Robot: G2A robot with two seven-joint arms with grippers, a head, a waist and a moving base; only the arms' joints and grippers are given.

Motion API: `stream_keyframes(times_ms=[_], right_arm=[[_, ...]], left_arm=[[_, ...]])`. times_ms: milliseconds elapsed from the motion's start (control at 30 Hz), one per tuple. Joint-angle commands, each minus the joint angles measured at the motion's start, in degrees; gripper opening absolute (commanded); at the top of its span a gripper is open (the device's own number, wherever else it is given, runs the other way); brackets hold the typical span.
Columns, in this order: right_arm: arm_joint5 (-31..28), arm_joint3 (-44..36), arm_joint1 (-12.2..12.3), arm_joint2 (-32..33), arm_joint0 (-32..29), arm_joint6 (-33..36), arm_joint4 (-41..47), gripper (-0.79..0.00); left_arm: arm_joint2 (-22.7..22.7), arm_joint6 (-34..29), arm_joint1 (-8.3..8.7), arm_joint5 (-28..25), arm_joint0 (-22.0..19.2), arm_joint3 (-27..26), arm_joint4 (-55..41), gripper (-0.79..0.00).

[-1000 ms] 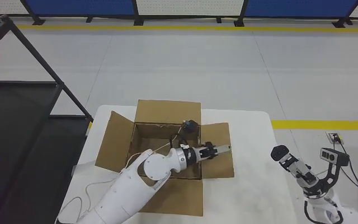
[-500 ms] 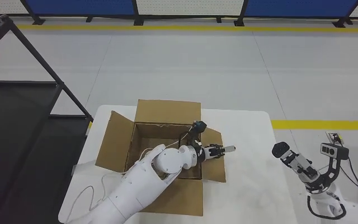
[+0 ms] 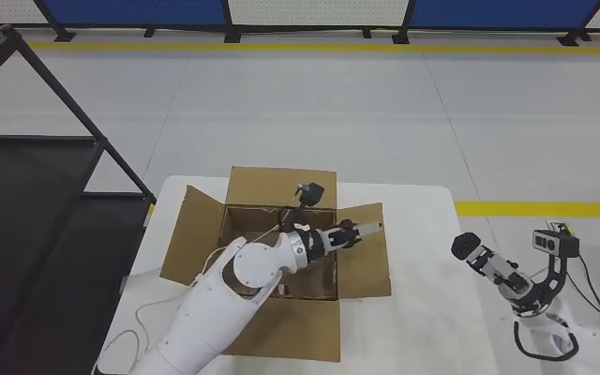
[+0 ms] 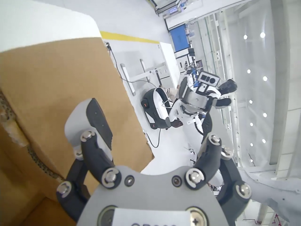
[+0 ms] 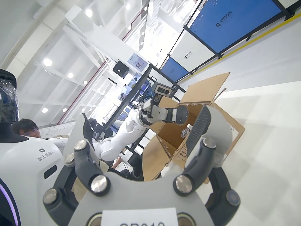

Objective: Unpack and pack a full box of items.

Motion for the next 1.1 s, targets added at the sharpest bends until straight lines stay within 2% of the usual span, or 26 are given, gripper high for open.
stream_keyframes(times_ms=[0, 167, 300, 500, 600, 700, 767, 1067], right_arm=[[1.6, -1.9, 0.0, -0.7, 1.0, -0.8, -3.1, 0.0], [7.5, -7.9, -0.4, -5.4, 4.8, -5.9, -15.2, 0.0], [13.4, -12.2, -1.1, -12.2, 9.5, -9.6, -26.7, 0.0], [22.1, -13.3, -3.2, -27.0, 19.6, -12.7, -42.7, 0.0], [23.5, -10.9, -4.7, -34.4, 25.2, -11.8, -45.4, 0.0], [26.9, -7.4, -6.5, -40.5, 30.1, -13.4, -48.1, 0.0], [28.1, -6.5, -6.9, -41.4, 31.0, -14.4, -48.0, 0.0], [28.1, -6.5, -6.9, -41.4, 31.0, -14.4, -48.0, 0.0]], left_arm=[[-7.2, -1.3, 2.15, 0.4, 5.3, -7.7, 2.2, 0.0], [-24.4, -4.5, 6.16, 2.1, 20.3, -25.5, 5.7, 0.0], [-38.3, -5.2, 7.9, 1.0, 32.1, -34.9, 4.0, 0.0], [-56.0, -4.7, 8.87, -3.9, 46.0, -38.9, -3.0, 0.0], [-62.5, -4.3, 8.89, -7.0, 51.6, -38.2, -7.8, 0.0], [-66.9, -4.3, 8.7, -10.2, 56.2, -36.5, -14.1, 0.0], [-68.7, -5.7, 8.57, -12.4, 58.7, -35.7, -18.9, 0.0], [-68.7, -5.7, 8.57, -12.4, 58.7, -35.7, -18.9, 0.0]])
